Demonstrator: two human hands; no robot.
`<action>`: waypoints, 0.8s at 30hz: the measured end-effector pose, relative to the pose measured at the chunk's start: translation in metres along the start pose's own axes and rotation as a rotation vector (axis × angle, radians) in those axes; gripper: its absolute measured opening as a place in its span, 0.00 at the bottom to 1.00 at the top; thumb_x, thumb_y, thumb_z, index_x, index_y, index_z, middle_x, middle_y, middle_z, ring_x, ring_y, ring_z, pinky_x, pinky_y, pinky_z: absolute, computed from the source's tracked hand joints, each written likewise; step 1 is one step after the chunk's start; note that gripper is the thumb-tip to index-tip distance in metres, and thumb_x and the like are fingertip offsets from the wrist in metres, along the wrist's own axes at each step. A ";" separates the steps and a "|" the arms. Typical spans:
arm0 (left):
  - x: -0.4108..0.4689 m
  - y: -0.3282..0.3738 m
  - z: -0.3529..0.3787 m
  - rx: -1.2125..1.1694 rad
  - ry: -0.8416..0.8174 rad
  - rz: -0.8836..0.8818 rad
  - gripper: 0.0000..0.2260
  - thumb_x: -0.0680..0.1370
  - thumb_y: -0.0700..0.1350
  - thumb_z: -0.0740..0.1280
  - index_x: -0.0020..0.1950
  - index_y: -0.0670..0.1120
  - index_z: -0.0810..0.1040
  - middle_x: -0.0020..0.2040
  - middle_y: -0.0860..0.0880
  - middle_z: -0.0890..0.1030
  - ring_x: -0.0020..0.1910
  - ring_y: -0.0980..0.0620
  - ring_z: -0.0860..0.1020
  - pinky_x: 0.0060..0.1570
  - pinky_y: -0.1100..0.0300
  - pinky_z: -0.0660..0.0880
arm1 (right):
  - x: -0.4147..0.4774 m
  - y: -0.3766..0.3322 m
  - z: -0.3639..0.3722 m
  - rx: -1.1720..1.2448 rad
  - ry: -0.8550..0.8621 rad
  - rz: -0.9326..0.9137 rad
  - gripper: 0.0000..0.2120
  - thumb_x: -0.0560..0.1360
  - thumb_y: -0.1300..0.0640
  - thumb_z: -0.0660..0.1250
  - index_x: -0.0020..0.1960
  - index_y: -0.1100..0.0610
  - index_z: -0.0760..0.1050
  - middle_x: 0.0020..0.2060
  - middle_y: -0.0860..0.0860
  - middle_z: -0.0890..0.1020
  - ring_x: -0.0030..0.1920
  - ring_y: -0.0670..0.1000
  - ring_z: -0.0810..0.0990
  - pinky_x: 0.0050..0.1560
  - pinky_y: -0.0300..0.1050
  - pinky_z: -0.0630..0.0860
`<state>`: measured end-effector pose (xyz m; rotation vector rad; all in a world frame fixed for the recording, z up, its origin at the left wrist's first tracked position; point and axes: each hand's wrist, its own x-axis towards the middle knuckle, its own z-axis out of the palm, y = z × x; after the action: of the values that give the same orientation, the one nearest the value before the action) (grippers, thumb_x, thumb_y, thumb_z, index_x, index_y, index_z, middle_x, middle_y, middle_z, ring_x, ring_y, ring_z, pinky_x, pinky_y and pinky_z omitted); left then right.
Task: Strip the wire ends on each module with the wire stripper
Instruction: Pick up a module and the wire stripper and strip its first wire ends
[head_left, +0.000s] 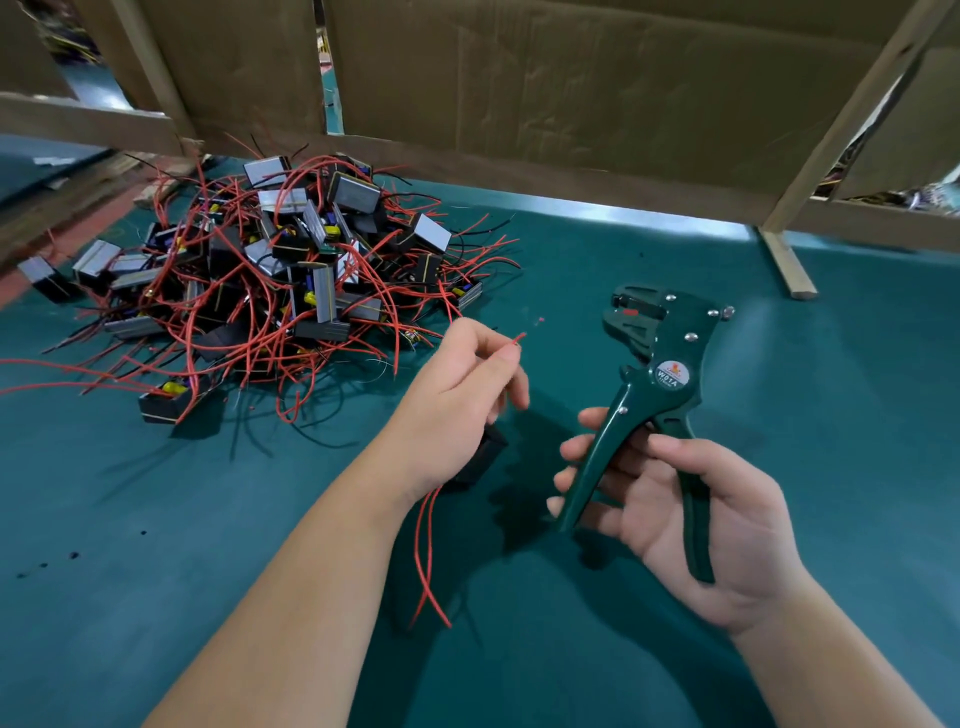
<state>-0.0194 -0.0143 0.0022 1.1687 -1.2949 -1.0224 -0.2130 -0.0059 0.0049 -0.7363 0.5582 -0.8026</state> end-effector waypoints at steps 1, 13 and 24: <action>0.000 0.001 0.000 -0.018 -0.017 -0.011 0.04 0.77 0.48 0.62 0.44 0.49 0.72 0.35 0.55 0.79 0.32 0.58 0.71 0.38 0.66 0.69 | 0.000 -0.001 0.000 0.015 0.003 -0.024 0.31 0.56 0.53 0.79 0.55 0.66 0.78 0.50 0.65 0.80 0.45 0.62 0.80 0.46 0.60 0.79; -0.002 0.003 0.009 -0.117 -0.022 -0.044 0.06 0.70 0.39 0.75 0.35 0.48 0.82 0.36 0.51 0.84 0.36 0.56 0.78 0.38 0.67 0.73 | 0.002 0.002 0.010 -0.069 -0.098 -0.169 0.30 0.64 0.55 0.77 0.63 0.65 0.75 0.59 0.60 0.79 0.46 0.63 0.80 0.48 0.62 0.77; 0.000 -0.001 0.009 -0.076 0.069 -0.082 0.07 0.79 0.41 0.64 0.49 0.52 0.70 0.35 0.48 0.84 0.31 0.54 0.79 0.37 0.63 0.76 | 0.002 0.000 0.007 -0.043 -0.016 -0.186 0.24 0.59 0.54 0.79 0.52 0.63 0.80 0.59 0.61 0.79 0.44 0.65 0.80 0.45 0.62 0.78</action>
<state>-0.0286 -0.0146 0.0001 1.1968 -1.1521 -1.0722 -0.2068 -0.0045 0.0089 -0.8420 0.4983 -0.9587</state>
